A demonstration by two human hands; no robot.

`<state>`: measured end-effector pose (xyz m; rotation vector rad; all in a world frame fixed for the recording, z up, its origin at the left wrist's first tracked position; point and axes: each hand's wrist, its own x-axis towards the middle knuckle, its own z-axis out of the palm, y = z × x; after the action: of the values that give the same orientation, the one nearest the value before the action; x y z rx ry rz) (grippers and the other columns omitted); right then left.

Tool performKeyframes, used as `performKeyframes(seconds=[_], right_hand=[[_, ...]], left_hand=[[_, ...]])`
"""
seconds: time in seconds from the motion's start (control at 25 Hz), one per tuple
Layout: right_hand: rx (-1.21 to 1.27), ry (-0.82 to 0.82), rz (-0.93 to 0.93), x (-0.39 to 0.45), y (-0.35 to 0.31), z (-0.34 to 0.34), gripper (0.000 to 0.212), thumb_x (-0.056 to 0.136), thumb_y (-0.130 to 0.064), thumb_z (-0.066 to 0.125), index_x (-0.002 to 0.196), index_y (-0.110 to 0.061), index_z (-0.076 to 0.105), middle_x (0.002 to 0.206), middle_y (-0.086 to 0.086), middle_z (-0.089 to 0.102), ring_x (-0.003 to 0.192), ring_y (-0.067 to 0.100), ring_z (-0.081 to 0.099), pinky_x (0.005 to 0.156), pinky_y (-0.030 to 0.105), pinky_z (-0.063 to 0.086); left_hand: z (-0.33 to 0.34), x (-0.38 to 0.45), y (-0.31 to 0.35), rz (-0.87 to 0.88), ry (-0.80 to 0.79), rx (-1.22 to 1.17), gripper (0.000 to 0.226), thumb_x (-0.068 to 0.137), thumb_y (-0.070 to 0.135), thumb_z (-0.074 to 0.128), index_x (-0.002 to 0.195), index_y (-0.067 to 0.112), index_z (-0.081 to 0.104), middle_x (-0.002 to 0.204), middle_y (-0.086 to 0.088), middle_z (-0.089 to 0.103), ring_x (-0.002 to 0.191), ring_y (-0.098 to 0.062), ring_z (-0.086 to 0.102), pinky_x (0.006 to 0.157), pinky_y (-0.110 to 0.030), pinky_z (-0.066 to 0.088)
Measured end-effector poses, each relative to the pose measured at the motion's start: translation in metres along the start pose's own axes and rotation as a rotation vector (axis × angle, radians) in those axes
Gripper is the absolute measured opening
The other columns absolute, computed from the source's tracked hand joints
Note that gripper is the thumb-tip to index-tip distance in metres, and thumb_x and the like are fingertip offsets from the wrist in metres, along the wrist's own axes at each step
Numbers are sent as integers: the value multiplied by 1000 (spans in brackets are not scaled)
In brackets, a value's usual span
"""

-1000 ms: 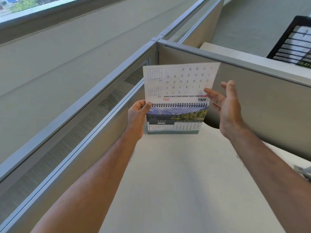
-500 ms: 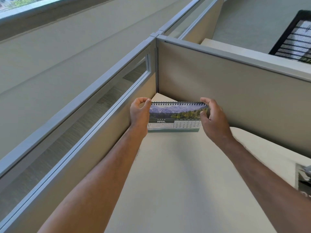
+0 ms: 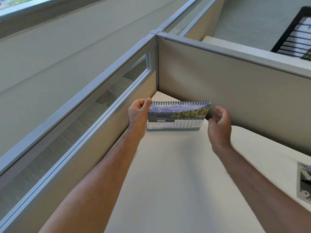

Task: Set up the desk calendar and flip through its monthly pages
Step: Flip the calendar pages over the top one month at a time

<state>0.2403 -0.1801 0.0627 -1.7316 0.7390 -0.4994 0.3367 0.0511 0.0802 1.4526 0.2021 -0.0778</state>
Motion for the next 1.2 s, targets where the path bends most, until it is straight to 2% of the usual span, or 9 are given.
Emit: performKeyframes(seconds=[0.16, 0.32, 0.4, 0.56, 0.68, 0.76, 1.0, 1.12, 1.2], right_hand=[[21, -98, 258, -13, 30, 5, 52, 96, -6, 47, 144, -24, 56, 139, -6, 64, 112, 12, 60, 89, 32, 51], [8, -176, 209, -20, 33, 10, 53, 95, -7, 47, 139, -32, 63, 114, -15, 72, 84, 1, 60, 65, 23, 45], [3, -170, 181, -21, 34, 10, 50, 95, -8, 49, 136, -31, 66, 112, -17, 73, 85, 0, 61, 65, 23, 46], [-3, -108, 192, -18, 39, 8, 31, 98, -18, 64, 128, -21, 69, 124, -3, 72, 100, 12, 65, 73, 23, 46], [-74, -15, 136, -15, 39, 2, 8, 91, -23, 77, 95, -22, 70, 104, 3, 77, 83, 5, 66, 64, 19, 43], [-125, -13, 93, -15, 36, -3, 16, 88, -25, 80, 82, -27, 65, 87, -3, 75, 79, 9, 69, 58, 19, 42], [-294, -47, 7, -21, 26, -16, 18, 88, -30, 79, 102, -24, 69, 90, -2, 79, 81, 17, 71, 62, 29, 50], [-333, -74, 9, -26, 15, -24, 17, 88, -31, 79, 99, -24, 67, 93, -1, 80, 85, 24, 72, 70, 40, 57], [-286, -123, 28, -28, 6, -30, 16, 89, -27, 78, 99, -23, 66, 89, -1, 79, 87, 23, 73, 70, 39, 56]], left_hand=[[-2, 0, -1, -2, -10, -5, 23, 102, 29, 65, 86, 14, 58, 65, 9, 73, 65, -6, 76, 53, -13, 55], [-1, 1, -2, -6, -17, -18, 23, 102, 28, 65, 86, 13, 57, 63, 10, 73, 64, -6, 75, 53, -14, 55], [0, 0, -2, -2, -17, -18, 23, 102, 28, 65, 86, 13, 56, 62, 10, 73, 64, -6, 75, 52, -14, 55], [1, -1, -1, 1, -6, -19, 23, 101, 27, 66, 84, 14, 57, 64, 9, 72, 63, -6, 75, 52, -14, 55], [1, -1, -1, -4, 7, -19, 24, 101, 26, 67, 82, 15, 58, 65, 7, 72, 60, -3, 73, 50, -13, 53], [1, -2, 1, -17, 5, -26, 23, 101, 26, 67, 82, 16, 58, 67, 6, 72, 61, -5, 74, 51, -14, 54], [-2, -1, 5, -36, -32, 12, 21, 102, 28, 64, 86, 16, 58, 63, 12, 74, 62, -5, 75, 51, -14, 54], [-2, -2, 9, -54, -36, 6, 15, 103, 27, 64, 91, 17, 61, 64, 15, 74, 63, -3, 75, 51, -12, 54], [-2, -2, 9, -57, -47, -10, 12, 102, 25, 64, 93, 18, 65, 66, 16, 74, 64, -2, 75, 51, -12, 54]])
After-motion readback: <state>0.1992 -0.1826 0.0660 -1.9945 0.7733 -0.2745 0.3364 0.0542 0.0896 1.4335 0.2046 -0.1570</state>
